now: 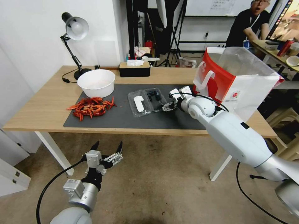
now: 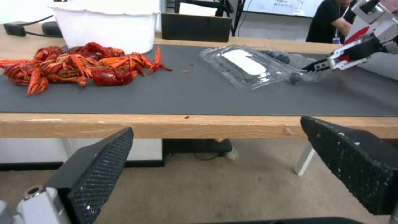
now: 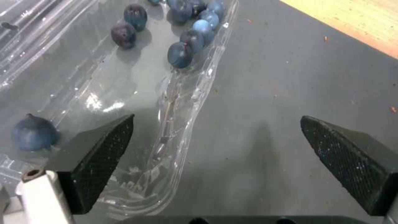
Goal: Close the takeout container lid, then place the container into the takeout bag.
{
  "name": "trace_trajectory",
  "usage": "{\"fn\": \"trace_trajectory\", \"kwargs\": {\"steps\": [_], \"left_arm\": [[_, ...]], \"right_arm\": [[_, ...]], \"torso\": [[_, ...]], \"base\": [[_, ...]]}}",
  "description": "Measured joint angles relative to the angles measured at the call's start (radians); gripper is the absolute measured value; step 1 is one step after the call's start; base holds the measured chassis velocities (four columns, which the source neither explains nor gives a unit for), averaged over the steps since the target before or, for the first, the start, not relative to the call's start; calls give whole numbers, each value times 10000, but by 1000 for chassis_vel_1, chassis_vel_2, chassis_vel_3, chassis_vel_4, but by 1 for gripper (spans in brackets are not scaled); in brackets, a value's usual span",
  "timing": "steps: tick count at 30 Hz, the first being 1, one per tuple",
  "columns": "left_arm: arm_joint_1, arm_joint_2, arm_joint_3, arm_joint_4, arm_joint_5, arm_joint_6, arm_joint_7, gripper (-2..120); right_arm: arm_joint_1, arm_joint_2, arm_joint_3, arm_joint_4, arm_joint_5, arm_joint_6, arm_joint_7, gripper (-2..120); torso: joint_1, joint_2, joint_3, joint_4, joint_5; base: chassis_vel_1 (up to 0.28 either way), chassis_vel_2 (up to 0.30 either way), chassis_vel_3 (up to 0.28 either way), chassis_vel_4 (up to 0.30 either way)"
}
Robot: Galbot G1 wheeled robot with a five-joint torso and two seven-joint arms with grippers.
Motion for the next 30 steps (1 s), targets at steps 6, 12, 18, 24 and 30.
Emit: {"fn": "trace_trajectory", "kwargs": {"steps": [6,12,18,24,30], "left_arm": [[-1,-3,3,41,1,-74,-4,100],[-13,4,5,40,28,-76,-6,100],[-13,-9,19,41,53,-77,-6,100],[-10,-4,-2,40,53,-91,-6,100],[-7,-9,10,40,55,-101,-7,100]], "right_arm": [[-224,-170,32,259,112,1,164,100],[-432,-277,102,486,251,3,259,100],[-551,-383,119,724,321,3,428,100],[-580,-484,119,896,485,1,497,100],[-564,-518,141,984,568,0,609,100]], "torso": [[0,0,0,-1,0],[0,0,0,-1,0],[0,1,0,-1,0],[0,0,0,-2,-1],[2,0,0,-1,0]], "base": [[0,0,0,0],[0,0,0,0],[0,0,0,0],[0,0,0,0],[0,0,0,0]]}}
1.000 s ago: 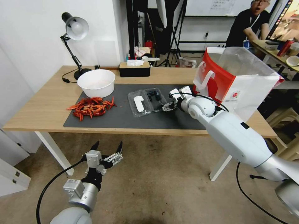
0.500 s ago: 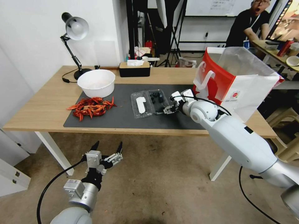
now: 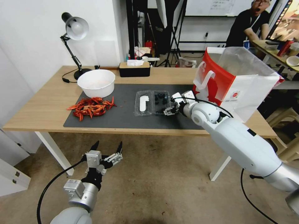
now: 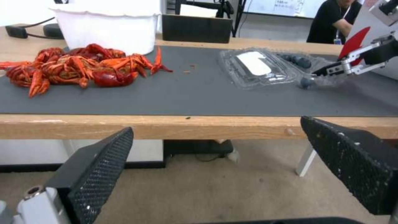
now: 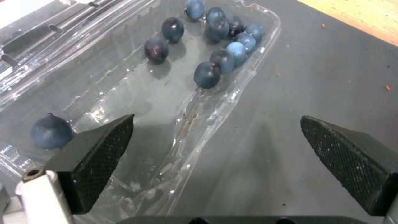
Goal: Close the takeout container lid, then place the container into the takeout bag.
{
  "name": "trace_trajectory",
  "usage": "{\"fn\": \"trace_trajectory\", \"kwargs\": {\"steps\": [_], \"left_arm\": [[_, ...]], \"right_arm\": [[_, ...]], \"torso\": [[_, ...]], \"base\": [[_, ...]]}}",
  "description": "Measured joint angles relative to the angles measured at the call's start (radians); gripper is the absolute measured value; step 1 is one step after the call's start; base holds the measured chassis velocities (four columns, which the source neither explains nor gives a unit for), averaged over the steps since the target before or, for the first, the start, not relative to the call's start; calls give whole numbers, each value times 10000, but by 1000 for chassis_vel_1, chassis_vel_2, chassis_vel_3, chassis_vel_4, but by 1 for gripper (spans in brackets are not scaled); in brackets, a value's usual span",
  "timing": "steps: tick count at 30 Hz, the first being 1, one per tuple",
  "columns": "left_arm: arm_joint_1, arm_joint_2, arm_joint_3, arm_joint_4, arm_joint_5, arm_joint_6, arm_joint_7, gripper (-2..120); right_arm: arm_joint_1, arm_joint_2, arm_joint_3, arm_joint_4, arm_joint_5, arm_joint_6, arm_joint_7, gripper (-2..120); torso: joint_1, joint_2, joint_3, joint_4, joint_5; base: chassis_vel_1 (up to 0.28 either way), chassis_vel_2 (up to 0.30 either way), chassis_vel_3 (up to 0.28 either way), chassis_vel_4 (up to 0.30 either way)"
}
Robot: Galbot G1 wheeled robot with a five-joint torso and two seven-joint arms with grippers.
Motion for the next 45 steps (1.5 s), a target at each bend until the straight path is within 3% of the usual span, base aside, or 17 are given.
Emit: {"fn": "trace_trajectory", "kwargs": {"steps": [5,9,14,17,18,21,23,27,29,31,34,38,45], "left_arm": [[5,11,9,11,0,-11,-1,100],[23,25,10,5,-20,-39,-2,100],[58,54,16,-53,-52,-84,2,100],[83,93,29,-99,-96,-91,2,100],[83,93,29,-99,-96,-91,2,100],[88,132,82,-125,-189,-92,-3,100],[84,134,104,-133,-225,-90,-5,100],[68,145,167,-133,-279,-69,-10,100],[39,175,190,-111,-372,-54,-21,100],[29,185,191,-105,-402,-50,-23,100],[8,228,214,-49,-545,-39,-33,100],[-33,227,313,-7,-627,-17,-55,100],[-283,325,508,75,-1333,272,-187,100]], "right_arm": [[-223,58,427,144,6,0,62,100],[-782,173,1334,668,62,94,211,100],[-2190,-4,2777,1869,128,1460,285,100],[-3855,-182,3934,2974,-60,3028,76,100],[-3855,-182,3934,2974,-60,3028,76,100],[-5812,-267,4971,3978,-415,4500,-229,100],[-6365,-214,5304,4258,-622,4912,-278,100],[-8058,212,6170,4937,-1548,6233,-509,100],[-9635,891,6774,5385,-2433,7405,-783,100],[-10012,1092,6905,5477,-2709,7734,-847,100],[-11640,2036,7287,5799,-4049,9086,-1082,100],[-12823,2756,7331,5855,-4735,9795,-1208,100],[-13581,3264,7292,5827,-4994,10218,-1312,100]], "torso": [[0,0,0,0,0],[0,0,0,4,-2],[0,0,0,-1,-1],[0,1,0,1,3],[0,1,0,1,3],[-2,1,-1,-5,5],[-1,1,-2,1,-4],[-1,1,-1,-2,-1],[-2,1,-1,-4,3],[-2,1,-2,-4,2],[-2,1,-2,1,-3],[-3,1,-2,0,-2],[-3,1,-1,3,0]], "base": [[0,0,0,0],[0,0,0,0],[0,0,0,0],[0,0,0,0],[0,0,0,0],[0,0,0,0],[0,0,0,0],[0,0,0,0],[0,0,0,0],[0,0,0,0],[0,0,0,0],[0,0,0,0],[0,0,0,0]]}}
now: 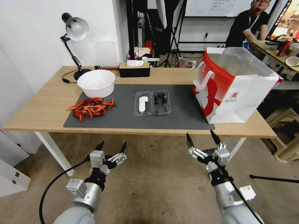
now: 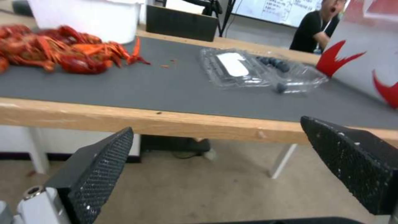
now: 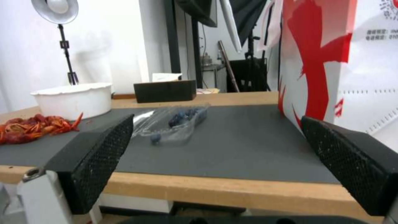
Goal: Close the takeout container lid, then place the container into the takeout bag.
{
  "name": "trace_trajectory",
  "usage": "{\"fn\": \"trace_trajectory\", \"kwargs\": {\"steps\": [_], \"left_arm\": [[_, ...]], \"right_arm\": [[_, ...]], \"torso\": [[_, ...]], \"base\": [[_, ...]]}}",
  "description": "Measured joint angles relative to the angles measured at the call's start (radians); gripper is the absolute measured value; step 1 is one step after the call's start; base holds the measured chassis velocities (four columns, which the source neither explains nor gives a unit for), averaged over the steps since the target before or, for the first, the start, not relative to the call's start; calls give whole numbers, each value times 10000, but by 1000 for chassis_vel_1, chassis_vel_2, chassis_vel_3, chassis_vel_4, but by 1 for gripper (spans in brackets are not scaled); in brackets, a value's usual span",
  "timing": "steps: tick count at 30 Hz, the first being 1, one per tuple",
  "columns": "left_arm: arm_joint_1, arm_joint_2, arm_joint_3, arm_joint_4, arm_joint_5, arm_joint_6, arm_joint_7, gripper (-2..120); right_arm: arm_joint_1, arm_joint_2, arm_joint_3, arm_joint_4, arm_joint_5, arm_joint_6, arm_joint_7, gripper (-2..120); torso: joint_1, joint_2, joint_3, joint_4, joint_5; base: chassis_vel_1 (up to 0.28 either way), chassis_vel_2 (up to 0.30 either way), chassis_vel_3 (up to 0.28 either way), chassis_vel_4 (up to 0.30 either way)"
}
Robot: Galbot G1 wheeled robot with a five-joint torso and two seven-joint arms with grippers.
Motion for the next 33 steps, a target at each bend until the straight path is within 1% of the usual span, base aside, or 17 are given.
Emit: {"fn": "trace_trajectory", "kwargs": {"steps": [2,3,4,6,7,8,10,11,12,13,14,15,17,22,23,27,33], "left_arm": [[-389,154,227,46,-876,226,-307,100],[-389,154,227,46,-876,226,-307,100],[-749,276,390,69,-1508,388,-597,100],[-1317,435,507,30,-2905,692,-1080,100],[-1317,435,507,30,-2905,692,-1080,100],[-1458,457,489,-49,-3504,773,-1245,100],[-1760,506,418,-271,-4933,882,-1744,100],[-1760,506,418,-271,-4933,882,-1744,100],[-2098,600,476,-291,-5759,1045,-2084,100],[-2707,745,698,-198,-6855,1219,-2516,100],[-3207,861,953,0,-7715,1312,-2888,100],[-3207,861,953,0,-7715,1312,-2888,100],[-3916,978,1392,502,-8742,1326,-3346,100],[-4909,1013,2128,1365,-9585,1115,-3743,100],[-4909,1013,2128,1365,-9585,1115,-3743,100],[-6045,797,2890,2110,-9707,923,-4112,100],[-6913,578,3472,2619,-9735,903,-4525,100]], "right_arm": [[-73,16,26,87,1,-40,-34,100],[-73,16,26,87,1,-40,-34,100],[-107,-3,41,129,15,-88,-51,100],[-12,-150,-14,136,89,-228,-58,100],[-12,-150,-14,136,89,-228,-58,100],[175,-283,-131,92,161,-316,-57,100],[598,-580,-403,-19,306,-525,-66,100],[598,-580,-403,-19,306,-525,-66,100],[627,-647,-430,-12,344,-569,-73,100],[541,-680,-412,56,375,-615,-111,100],[420,-678,-355,140,382,-632,-164,100],[420,-678,-355,140,382,-632,-164,100],[249,-636,-248,232,382,-633,-241,100],[-34,-512,-112,350,295,-632,-309,100],[-34,-512,-112,350,295,-632,-309,100],[-260,-392,-15,423,149,-626,-336,100],[-404,-293,44,445,-34,-604,-346,100]], "torso": [[0,0,0,2,-1],[0,0,0,2,-1],[0,0,1,0,-1],[1,0,1,-14,-6],[1,0,1,-14,-6],[1,0,2,-12,-4],[2,-2,2,15,12],[2,-2,2,15,12],[1,-2,2,11,10],[1,-2,2,1,-6],[1,-2,2,-7,1],[1,-2,2,-7,1],[2,-2,2,-4,0],[3,-2,2,-2,1],[3,-2,2,-2,1],[3,-2,2,-3,1],[3,-2,2,-2,1]], "base": [[0,0,0,0],[0,0,0,0],[0,0,0,0],[0,0,0,0],[0,0,0,0],[0,0,0,0],[0,0,0,0],[0,0,0,0],[0,0,0,0],[0,0,0,0],[0,0,0,0],[0,0,0,0],[0,0,0,0],[0,0,0,0],[0,0,0,0],[0,0,0,0],[0,0,0,0]]}}
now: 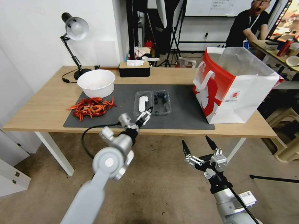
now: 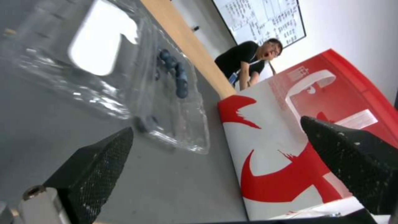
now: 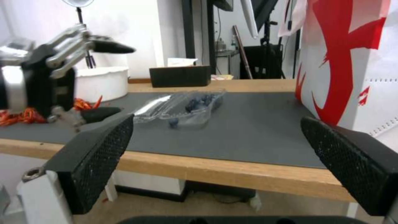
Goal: Close the takeout container lid, then place the container into the takeout bag.
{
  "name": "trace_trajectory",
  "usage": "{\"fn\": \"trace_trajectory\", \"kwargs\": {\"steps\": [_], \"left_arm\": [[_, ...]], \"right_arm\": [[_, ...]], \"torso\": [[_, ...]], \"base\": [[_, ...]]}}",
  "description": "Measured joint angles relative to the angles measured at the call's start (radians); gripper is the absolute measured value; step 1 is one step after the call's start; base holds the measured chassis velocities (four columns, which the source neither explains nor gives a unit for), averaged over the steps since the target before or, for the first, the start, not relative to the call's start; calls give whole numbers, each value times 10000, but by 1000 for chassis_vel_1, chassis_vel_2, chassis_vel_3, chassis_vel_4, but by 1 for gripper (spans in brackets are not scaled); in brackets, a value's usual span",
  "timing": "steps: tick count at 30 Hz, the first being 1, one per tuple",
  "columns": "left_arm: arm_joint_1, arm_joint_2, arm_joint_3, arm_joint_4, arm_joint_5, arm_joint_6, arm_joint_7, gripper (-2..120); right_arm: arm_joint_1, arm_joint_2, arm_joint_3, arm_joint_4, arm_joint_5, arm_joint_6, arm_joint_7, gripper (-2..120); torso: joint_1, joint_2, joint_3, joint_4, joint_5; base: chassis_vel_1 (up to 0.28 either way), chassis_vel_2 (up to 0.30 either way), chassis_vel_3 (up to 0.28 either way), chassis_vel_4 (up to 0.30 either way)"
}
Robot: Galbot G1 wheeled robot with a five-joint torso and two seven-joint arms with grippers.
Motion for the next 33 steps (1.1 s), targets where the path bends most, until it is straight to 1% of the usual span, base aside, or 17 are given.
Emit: {"fn": "trace_trajectory", "kwargs": {"steps": [3,4,7,8,12,13,15,21,30,33], "left_arm": [[-433,-93,315,321,2,8,-358,100],[-433,-93,315,321,2,8,-358,100],[-736,-127,467,540,27,122,-788,100],[-736,-127,467,540,27,122,-788,100],[-896,-219,576,832,77,194,-1165,100],[-896,-219,576,832,77,194,-1165,100],[-990,-316,666,1066,195,173,-1331,100],[-1158,-480,719,1391,297,19,-1437,100],[-1375,-479,682,1635,306,-89,-1572,100],[-1492,-504,707,1750,303,-191,-1706,100]], "right_arm": [[-39,31,9,0,-79,16,-4,100],[-39,31,9,0,-79,16,-4,100],[-49,27,22,10,-98,14,-6,100],[-49,27,22,10,-98,14,-6,100],[-22,48,37,-17,-125,12,-13,100],[-22,48,37,-17,-125,12,-13,100],[-28,72,37,-37,-147,23,-22,100],[-44,104,98,-123,-155,88,-52,100],[-80,223,44,-204,-260,163,-95,100],[-61,250,13,-246,-295,166,-99,100]], "torso": [[0,0,-1,-1,0],[0,0,-1,-1,0],[0,0,-1,0,0],[0,0,-1,0,0],[-1,0,-1,1,0],[-1,0,-1,1,0],[0,0,-1,0,-2],[-1,0,-1,0,-1],[-1,1,-1,1,-1],[-2,1,-2,-1,-1]], "base": [[0,0,0,0],[0,0,0,0],[0,0,0,0],[0,0,0,0],[0,0,0,0],[0,0,0,0],[0,0,0,0],[0,0,0,0],[0,0,0,0],[0,0,0,0]]}}
